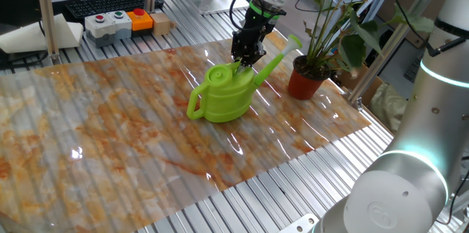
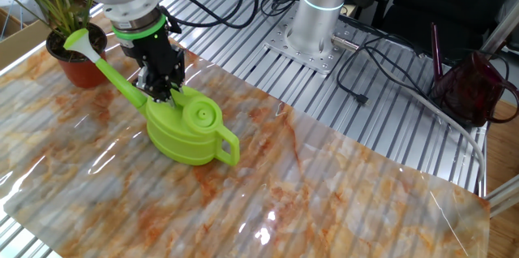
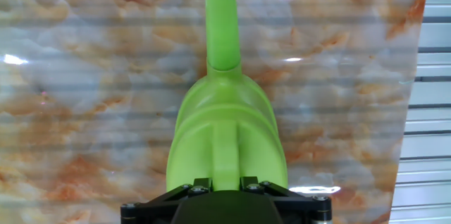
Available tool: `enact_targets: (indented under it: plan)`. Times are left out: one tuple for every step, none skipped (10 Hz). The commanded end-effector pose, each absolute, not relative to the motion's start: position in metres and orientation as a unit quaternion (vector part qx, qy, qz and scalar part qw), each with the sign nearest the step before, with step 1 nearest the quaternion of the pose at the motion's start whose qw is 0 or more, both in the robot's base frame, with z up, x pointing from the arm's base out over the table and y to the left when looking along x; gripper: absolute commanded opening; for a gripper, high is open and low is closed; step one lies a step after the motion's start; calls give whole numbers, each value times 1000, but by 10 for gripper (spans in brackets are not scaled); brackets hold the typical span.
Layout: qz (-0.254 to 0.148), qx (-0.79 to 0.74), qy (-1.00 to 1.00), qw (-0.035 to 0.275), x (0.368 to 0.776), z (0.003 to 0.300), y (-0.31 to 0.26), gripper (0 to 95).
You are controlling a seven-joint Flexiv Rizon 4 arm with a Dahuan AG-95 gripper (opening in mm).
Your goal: Water the plant
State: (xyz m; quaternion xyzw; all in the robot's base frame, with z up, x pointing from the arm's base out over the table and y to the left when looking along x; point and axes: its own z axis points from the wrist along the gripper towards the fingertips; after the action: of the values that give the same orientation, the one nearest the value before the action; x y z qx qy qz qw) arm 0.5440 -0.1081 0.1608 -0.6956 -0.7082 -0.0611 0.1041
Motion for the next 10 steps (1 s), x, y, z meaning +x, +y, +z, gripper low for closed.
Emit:
enact_targets:
  plan:
    - [-61,-695,-708,109,545,164,-108,0]
    - [-61,-696,-706,112,545,164,-108,0]
    - [-60,-697,-706,114,545,164,-108,0]
    - [-61,-697,-704,118,545,164,-108,0]
    - [-60,-698,-703,121,545,164,-108,0]
    - [-57,-699,-702,122,545,165,-108,0]
    - [-57,-698,-703,123,545,165,-108,0]
    - [-57,-698,-703,123,545,165,-108,0]
    - [-58,-700,-700,128,545,165,-108,0]
    - [-58,-699,-701,127,545,165,-108,0]
